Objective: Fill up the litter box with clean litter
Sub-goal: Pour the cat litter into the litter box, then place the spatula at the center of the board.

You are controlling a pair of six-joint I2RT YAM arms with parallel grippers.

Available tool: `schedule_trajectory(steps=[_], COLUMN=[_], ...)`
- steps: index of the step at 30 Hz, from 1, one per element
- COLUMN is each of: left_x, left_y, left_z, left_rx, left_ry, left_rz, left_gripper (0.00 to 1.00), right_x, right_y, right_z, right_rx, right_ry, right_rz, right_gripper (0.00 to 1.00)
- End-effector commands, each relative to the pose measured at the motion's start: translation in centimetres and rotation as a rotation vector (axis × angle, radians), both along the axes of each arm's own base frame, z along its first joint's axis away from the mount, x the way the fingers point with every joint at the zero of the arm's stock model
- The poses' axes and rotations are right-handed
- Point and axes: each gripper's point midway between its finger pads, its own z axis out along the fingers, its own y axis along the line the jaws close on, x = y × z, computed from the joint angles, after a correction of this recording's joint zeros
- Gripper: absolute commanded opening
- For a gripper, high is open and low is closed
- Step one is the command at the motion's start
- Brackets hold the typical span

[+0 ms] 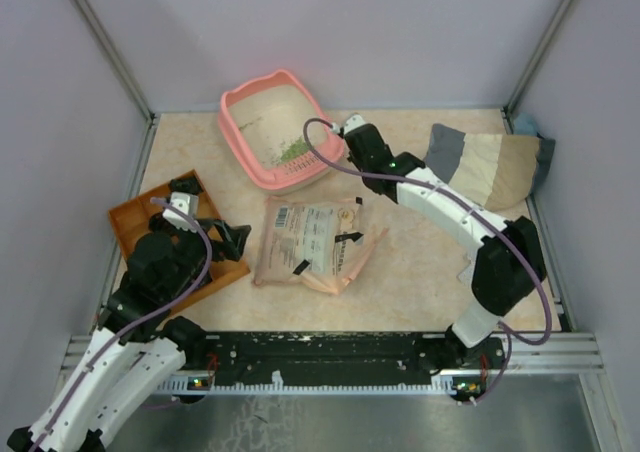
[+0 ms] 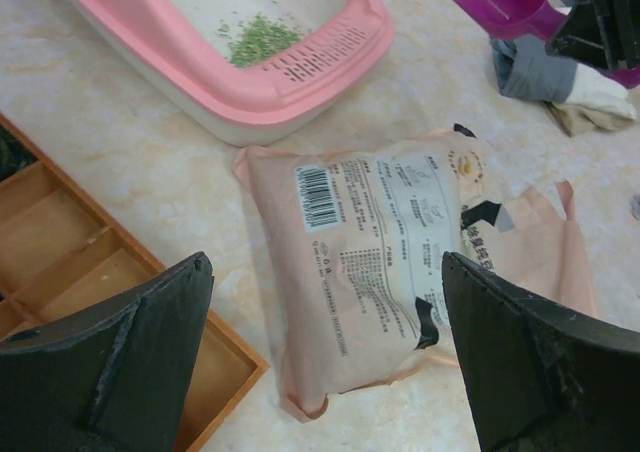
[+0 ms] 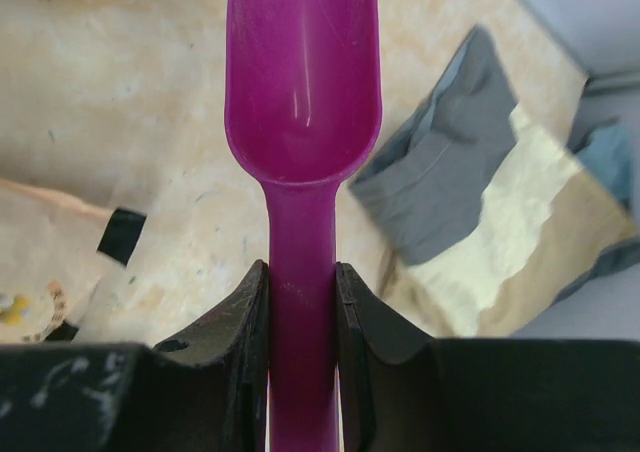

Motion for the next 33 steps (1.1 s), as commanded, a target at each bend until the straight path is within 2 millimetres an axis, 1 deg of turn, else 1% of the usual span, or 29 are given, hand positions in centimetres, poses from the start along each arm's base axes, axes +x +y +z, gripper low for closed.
schedule_trajectory(steps=[1,3,5,6,7,10,11,13,15,17,19,21,26,28,31,33], left_x=[-0.6,-1.0,-1.1,-1.1,-1.1,-1.1,-1.2,-1.3,-1.6,-1.8,-1.9,-2.1,-2.5,-2.8,-3.1,-3.3], left_y=[-3.2,-4.3,-5.2,-5.7,-6.1,-7.5,-8.0,-9.1,-9.9,-10.4,-10.9,-11.2,-12.2,-12.8,-13.7,-14.3], left_z=[1.4,1.5,1.5,1.4,1.2,0.2,-0.3,-1.5,-2.3,-3.0,-3.3,-3.4,-3.9,-4.1,-4.2,-4.3], left_rx=[-0.031,-0.037,-0.040,-0.039,-0.037,-0.034,-0.035,-0.039,-0.048,-0.052,-0.051,-0.051,-0.030,-0.021,-0.015,-0.002], left_ry=[-0.021,-0.008,0.013,0.026,0.043,0.100,0.126,0.187,0.238,0.270,0.282,0.287,0.295,0.298,0.297,0.299], left_rz=[-0.175,-0.240,-0.286,-0.307,-0.327,-0.397,-0.421,-0.473,-0.513,-0.536,-0.548,-0.559,-0.575,-0.590,-0.609,-0.619], left_gripper=[0.99,0.96,0.93,0.92,0.90,0.86,0.85,0.82,0.80,0.78,0.76,0.76,0.75,0.74,0.74,0.74], right_x=[-3.1,-4.5,-5.8,-6.4,-7.0,-8.1,-8.7,-9.6,-10.1,-10.4,-10.7,-10.9,-12.4,-13.2,-14.3,-14.5], right_y=[-2.4,-3.3,-3.5,-3.8,-4.5,-6.8,-7.7,-9.6,-11.0,-12.0,-13.0,-14.5,-21.0,-22.8,-24.5,-24.7], right_z=[1.6,1.1,0.2,-0.2,-0.2,-1.3,-2.2,-2.7,-3.0,-2.9,-3.0,-3.6,-5.2,-5.6,-5.7,-6.5], right_rx=[0.290,0.387,0.474,0.487,0.494,0.513,0.504,0.505,0.511,0.538,0.583,0.616,0.622,0.596,0.555,0.574], right_ry=[-0.052,-0.042,0.002,0.004,-0.015,-0.079,-0.092,-0.125,-0.143,-0.174,-0.200,-0.210,-0.261,-0.299,-0.377,-0.388], right_rz=[-0.207,-0.273,-0.289,-0.292,-0.313,-0.430,-0.479,-0.587,-0.651,-0.698,-0.752,-0.816,-1.093,-1.169,-1.241,-1.256], right_gripper=[0.00,0.00,0.00,0.00,0.00,0.00,0.00,0.00,0.00,0.00,0.00,0.00,0.00,0.00,0.00,0.00])
